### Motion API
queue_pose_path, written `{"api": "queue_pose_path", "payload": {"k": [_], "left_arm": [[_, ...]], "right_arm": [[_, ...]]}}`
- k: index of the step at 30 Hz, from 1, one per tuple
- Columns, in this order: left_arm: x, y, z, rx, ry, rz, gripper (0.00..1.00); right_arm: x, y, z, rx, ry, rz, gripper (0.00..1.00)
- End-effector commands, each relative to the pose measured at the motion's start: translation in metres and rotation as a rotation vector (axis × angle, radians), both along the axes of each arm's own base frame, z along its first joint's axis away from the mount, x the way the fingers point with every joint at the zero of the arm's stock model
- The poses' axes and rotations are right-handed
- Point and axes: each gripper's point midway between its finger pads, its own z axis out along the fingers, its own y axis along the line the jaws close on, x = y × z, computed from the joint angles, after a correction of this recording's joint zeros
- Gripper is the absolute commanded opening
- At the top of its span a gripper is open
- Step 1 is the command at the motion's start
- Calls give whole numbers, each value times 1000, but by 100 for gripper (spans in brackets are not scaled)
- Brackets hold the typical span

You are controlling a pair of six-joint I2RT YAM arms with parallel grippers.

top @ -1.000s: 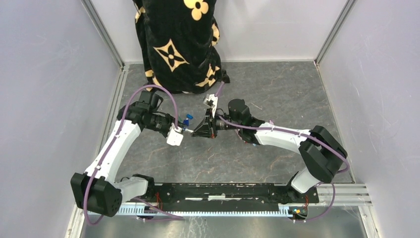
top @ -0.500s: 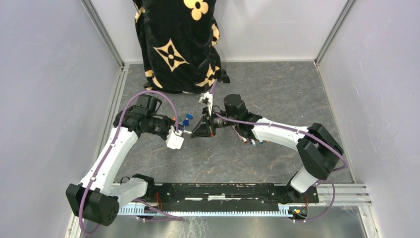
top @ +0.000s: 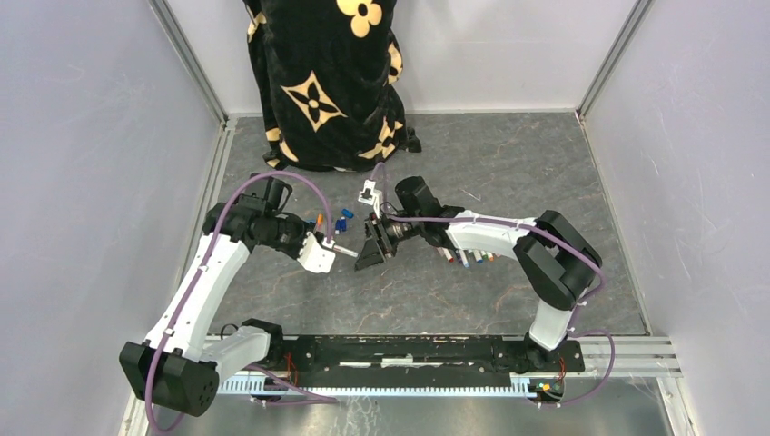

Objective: Open the pen caps

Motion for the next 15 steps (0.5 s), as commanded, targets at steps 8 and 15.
{"api": "queue_pose_path", "payload": {"k": [8,15], "left_arm": [[-6,-8,5,0,8,-36,2],[-4,-20,9,-17,28,-47,2]], "right_arm": [[3,36,56,176,-30,95,63],[-2,55,53,194,-1,149,63]]}}
